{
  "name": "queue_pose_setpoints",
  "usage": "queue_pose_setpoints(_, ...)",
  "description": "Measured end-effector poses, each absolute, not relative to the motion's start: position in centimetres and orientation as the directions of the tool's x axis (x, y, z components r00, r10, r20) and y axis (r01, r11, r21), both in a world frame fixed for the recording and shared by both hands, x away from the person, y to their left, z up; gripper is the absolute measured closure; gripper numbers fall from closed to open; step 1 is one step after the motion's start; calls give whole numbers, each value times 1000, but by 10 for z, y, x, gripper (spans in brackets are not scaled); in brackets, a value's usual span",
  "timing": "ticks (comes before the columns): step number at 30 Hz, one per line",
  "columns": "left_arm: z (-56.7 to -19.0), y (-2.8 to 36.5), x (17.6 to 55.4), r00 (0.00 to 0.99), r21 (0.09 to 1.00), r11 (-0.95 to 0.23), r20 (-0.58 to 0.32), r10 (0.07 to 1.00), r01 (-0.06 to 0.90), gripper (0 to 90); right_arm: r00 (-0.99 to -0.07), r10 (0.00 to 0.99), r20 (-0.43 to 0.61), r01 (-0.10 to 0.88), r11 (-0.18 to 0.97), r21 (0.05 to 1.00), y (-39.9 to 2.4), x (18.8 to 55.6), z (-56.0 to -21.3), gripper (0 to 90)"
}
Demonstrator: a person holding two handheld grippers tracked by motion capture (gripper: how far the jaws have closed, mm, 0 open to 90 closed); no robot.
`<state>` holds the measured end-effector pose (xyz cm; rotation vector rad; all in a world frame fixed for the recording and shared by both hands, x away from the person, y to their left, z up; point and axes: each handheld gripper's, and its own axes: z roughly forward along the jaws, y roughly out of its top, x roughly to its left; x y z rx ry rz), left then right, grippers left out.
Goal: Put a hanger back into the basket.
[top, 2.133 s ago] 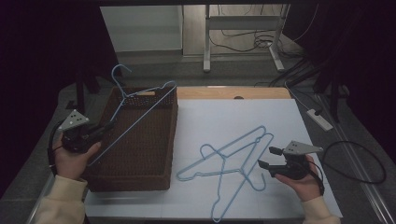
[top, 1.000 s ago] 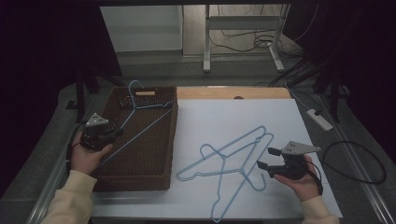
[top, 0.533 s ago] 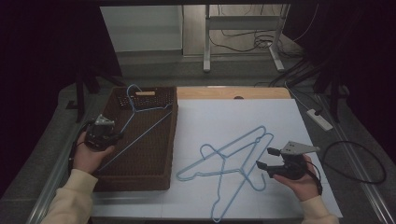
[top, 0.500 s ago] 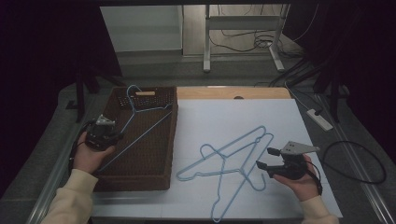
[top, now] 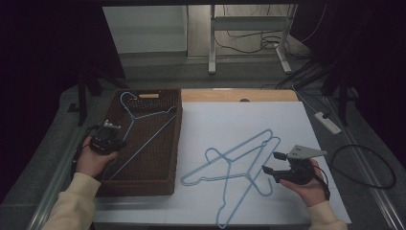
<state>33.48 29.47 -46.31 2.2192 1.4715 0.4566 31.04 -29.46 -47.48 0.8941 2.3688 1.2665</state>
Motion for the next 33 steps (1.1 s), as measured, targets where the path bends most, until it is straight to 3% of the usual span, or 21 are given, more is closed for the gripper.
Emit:
queue_pose_setpoints(6, -457, 293, 332, 359, 579, -344, 93, 929, 740, 523, -758, 652, 20, 379, 415, 827, -294, 310, -475, 281)
queue_pose_setpoints(13, -437, 288, 314, 428, 703, -332, 44, 903, 628, 400, -755, 655, 22, 381, 412, 828, -296, 310, -475, 280)
queue_pose_setpoints(20, -416, 276, 290, 495, 794, -300, -1, 869, 528, 360, -755, 655, 22, 380, 411, 829, -296, 310, -474, 280)
queue_pose_setpoints(33, -416, 250, 264, 583, 858, -252, -67, 810, 448, 351, -748, 663, 17, 375, 401, 836, -299, 306, -471, 281)
